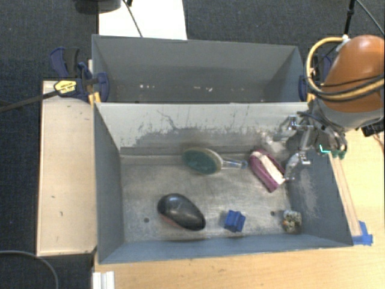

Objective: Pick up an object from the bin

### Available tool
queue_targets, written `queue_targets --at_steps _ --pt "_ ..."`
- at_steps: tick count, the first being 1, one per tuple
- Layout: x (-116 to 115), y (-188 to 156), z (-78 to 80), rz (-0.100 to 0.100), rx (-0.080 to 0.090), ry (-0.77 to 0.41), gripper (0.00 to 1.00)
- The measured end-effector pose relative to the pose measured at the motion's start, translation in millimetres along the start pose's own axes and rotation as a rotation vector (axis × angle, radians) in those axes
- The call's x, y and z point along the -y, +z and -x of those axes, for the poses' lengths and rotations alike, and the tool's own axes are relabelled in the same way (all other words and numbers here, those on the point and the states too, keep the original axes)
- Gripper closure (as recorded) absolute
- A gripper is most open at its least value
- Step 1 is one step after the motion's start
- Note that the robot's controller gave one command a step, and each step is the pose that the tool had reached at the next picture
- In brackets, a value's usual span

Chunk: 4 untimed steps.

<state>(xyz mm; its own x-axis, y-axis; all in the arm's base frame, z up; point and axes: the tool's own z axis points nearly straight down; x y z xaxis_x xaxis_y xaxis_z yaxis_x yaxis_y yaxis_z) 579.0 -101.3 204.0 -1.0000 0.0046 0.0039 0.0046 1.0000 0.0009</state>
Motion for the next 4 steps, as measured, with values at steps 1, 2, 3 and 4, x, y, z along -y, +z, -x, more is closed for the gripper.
queue_targets --at_steps 1,2,3,4 --pt "11 57 6.4 0.0 0.002 0.244 0.0" --pt "8 60 4.5 0.001 0.003 0.537 0.0" --pt "19 80 -3.6 0.001 0.002 0.675 0.0" --pt "9 132 -14.0 0.002 0.006 0.876 0.0"
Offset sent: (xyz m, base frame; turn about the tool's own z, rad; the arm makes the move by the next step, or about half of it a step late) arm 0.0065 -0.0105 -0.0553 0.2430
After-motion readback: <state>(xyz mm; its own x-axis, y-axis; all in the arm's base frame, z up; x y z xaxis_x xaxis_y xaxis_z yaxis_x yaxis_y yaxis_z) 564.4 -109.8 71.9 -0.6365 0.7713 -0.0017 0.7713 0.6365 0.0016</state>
